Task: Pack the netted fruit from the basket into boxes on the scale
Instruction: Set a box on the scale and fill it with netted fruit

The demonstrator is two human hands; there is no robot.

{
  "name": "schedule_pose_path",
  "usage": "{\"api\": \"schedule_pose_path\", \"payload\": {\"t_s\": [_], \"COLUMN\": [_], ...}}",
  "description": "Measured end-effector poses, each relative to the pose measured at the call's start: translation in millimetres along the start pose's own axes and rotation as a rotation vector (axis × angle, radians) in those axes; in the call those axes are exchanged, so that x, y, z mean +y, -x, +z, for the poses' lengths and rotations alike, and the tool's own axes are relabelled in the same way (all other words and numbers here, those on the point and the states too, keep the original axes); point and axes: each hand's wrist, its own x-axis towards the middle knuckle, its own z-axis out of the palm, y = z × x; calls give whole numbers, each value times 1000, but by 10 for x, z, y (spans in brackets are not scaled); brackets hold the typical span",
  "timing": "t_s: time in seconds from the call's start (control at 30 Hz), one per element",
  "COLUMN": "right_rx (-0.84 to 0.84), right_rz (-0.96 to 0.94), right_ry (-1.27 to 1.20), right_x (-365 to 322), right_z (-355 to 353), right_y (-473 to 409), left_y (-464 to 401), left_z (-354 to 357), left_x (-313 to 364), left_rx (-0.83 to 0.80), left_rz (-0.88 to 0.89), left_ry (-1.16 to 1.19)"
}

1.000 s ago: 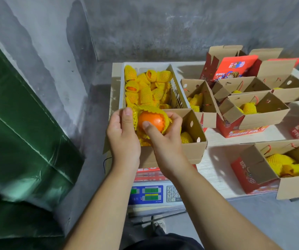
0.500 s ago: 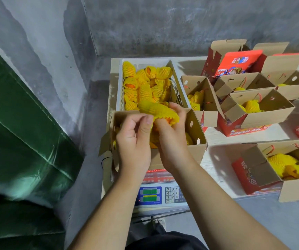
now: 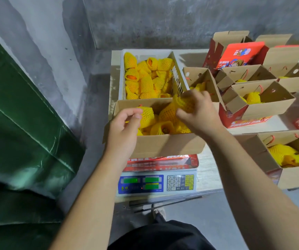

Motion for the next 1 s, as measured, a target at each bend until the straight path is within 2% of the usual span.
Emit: {"api": "schedule_pose_path", "payload": {"t_s": [0.07, 0.1, 0.13, 0.23, 0.3, 0.47, 0.6, 0.77, 1.0], "right_rx": [-321, -385, -374, -151, -70, -154, -199, -166, -135], "right_rz": [74, 76, 47, -57, -93, -230, -248, -206, -165], "right_ry": [386, 445, 439, 283, 187, -111, -168, -196, -214], "right_x": [57, 46, 10, -241, -424, -732, -798, -763, -678], "right_z": [19, 44, 74, 137, 196, 382, 457, 466, 439], "right_y": [19, 59, 116, 420, 703, 1324, 1516, 1589, 1620], "left_y": [19, 40, 68, 176, 261, 544, 748, 852, 904], "left_z": [-74, -97, -119, -208, -294, -609, -792, -865, -828], "left_x": [-16, -20, -26, -84, -112, -213, -282, -314, -410], "left_rx": [-15, -32, -47, -68, -101, -155, -145, -104, -117], "left_rz": [-13, -12, -8, 5, 7, 33, 29, 46, 31], "left_ry": [-38, -56, -69, -91, -118, -164, -218, -321, -343]}}
